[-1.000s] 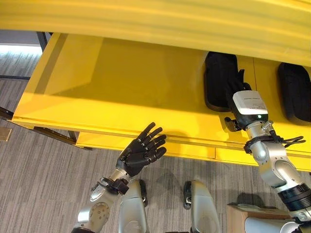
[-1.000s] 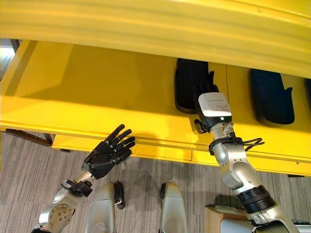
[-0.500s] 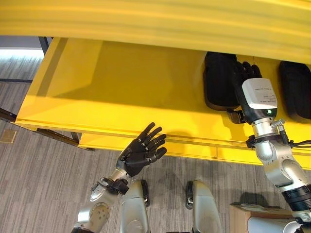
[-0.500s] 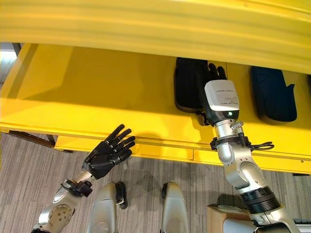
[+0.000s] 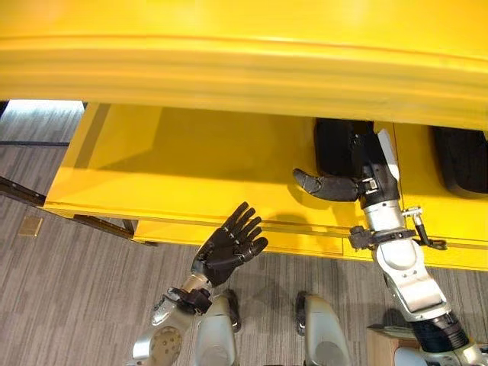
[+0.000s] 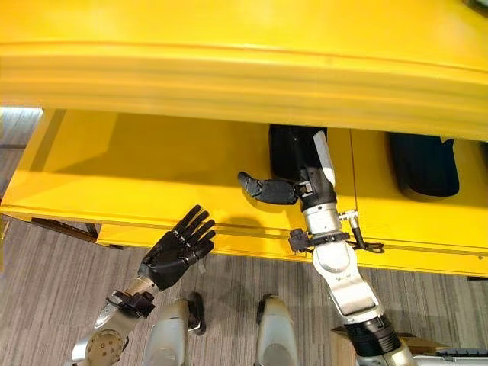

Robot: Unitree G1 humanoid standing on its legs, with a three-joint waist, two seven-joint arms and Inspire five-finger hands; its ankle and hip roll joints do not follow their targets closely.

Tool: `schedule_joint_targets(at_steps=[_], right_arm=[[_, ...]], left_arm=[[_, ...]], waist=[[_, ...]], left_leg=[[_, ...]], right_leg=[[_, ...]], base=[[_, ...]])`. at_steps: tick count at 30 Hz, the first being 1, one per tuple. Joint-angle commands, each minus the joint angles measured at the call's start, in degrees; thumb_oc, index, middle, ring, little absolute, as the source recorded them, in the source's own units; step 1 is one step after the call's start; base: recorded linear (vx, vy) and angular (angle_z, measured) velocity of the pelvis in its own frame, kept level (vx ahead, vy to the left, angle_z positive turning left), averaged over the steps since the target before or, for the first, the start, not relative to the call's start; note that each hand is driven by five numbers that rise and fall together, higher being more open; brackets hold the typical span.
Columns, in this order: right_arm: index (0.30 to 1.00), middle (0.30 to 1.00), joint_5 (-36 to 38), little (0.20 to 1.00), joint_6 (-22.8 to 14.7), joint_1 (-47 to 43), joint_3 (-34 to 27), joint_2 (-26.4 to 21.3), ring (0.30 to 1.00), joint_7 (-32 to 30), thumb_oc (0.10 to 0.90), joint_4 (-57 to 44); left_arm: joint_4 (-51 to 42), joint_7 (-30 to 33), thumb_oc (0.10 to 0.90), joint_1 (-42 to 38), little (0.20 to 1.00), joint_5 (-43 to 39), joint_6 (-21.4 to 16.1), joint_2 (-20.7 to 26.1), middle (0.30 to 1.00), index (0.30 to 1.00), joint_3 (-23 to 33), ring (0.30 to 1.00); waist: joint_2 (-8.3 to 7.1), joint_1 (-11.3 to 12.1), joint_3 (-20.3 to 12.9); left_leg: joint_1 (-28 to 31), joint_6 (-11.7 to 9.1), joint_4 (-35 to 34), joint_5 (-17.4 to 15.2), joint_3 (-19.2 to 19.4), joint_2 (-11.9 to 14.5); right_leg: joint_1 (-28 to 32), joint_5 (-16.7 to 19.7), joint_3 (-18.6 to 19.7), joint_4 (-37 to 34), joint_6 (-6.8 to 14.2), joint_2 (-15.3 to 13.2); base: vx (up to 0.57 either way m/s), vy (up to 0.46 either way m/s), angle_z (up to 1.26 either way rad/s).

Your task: Move parts from the plastic box to the shelf.

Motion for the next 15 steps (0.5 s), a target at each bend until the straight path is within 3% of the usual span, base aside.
schedule_joint_targets(at_steps=[1,2,7,9,13,15], right_arm=[[1.000,1.000,3.3,1.000,-8.4,-1.7,-2.9,0.7,1.000,-3.3,0.900,-4.0],[1.000,1.000,4.5,1.000,-6.8,0.7,-3.3,2.3,1.000,-3.4,0.900,-3.2],[1.000,1.000,12.2,1.000,-4.4,5.6,-5.0,4.4,1.000,-2.6,0.900,0.0],[1.000,1.000,13.4,1.000,-3.5,8.9,-8.6,4.9,1.000,-6.5,0.900,2.7],[1.000,1.000,17.2,1.000,-2.4,13.5,-13.8,5.6,1.000,-10.7,0.900,4.5],[1.000,1.000,18.5,1.000,-1.2,17.4,-18.7,6.9,1.000,-14.5,0.900,5.6]], left_arm=[[-7.8,-1.4,0.900,-2.2,1.000,0.1,-9.3,-2.6,1.000,1.000,-0.6,1.000],[-7.4,0.1,0.900,-1.4,1.000,0.2,-10.3,-3.1,1.000,1.000,0.4,1.000],[-6.4,-1.5,0.900,0.9,1.000,0.9,-10.5,-3.0,1.000,1.000,3.1,1.000],[-6.3,-2.8,0.900,3.3,1.000,1.5,-10.9,-2.4,1.000,1.000,4.9,1.000],[-5.6,-2.9,0.900,5.7,1.000,-0.1,-11.6,-2.0,1.000,1.000,7.8,1.000],[-3.8,-4.9,0.900,6.9,1.000,-2.5,-9.5,-2.3,1.000,1.000,10.6,1.000]], waist=[[-0.77,-0.5,-8.9],[-0.60,-0.9,-10.5],[-0.87,-1.5,-12.8],[-0.99,-1.9,-14.3],[-0.84,-2.8,-15.7],[-0.95,-3.7,-16.8]], left_leg=[[7.4,2.4,-8.0,0.4,1.1,-0.7],[9.7,1.6,-13.3,2.8,1.6,-0.8],[13.0,0.4,-20.9,6.8,2.3,-0.7],[15.2,-0.4,-25.5,9.2,3.0,-0.4],[17.8,-1.1,-30.6,11.1,4.0,-0.3],[18.7,-1.4,-32.2,11.2,4.8,-0.4]], right_leg=[[2.2,2.3,-4.2,-3.3,-1.7,3.0],[4.7,4.5,-4.3,-9.1,-1.2,3.3],[8.2,8.7,-4.2,-17.7,0.0,3.0],[10.5,11.4,-4.1,-22.6,1.1,2.8],[12.6,13.7,-3.4,-27.4,2.3,2.5],[14.0,15.2,-3.3,-30.5,3.2,2.1]], base=[[0.10,0.108,-0.03],[0.08,0.090,-0.01],[0.04,0.082,0.03],[0.05,0.084,-0.06],[0.03,0.111,-0.06],[-0.02,0.169,0.00]])
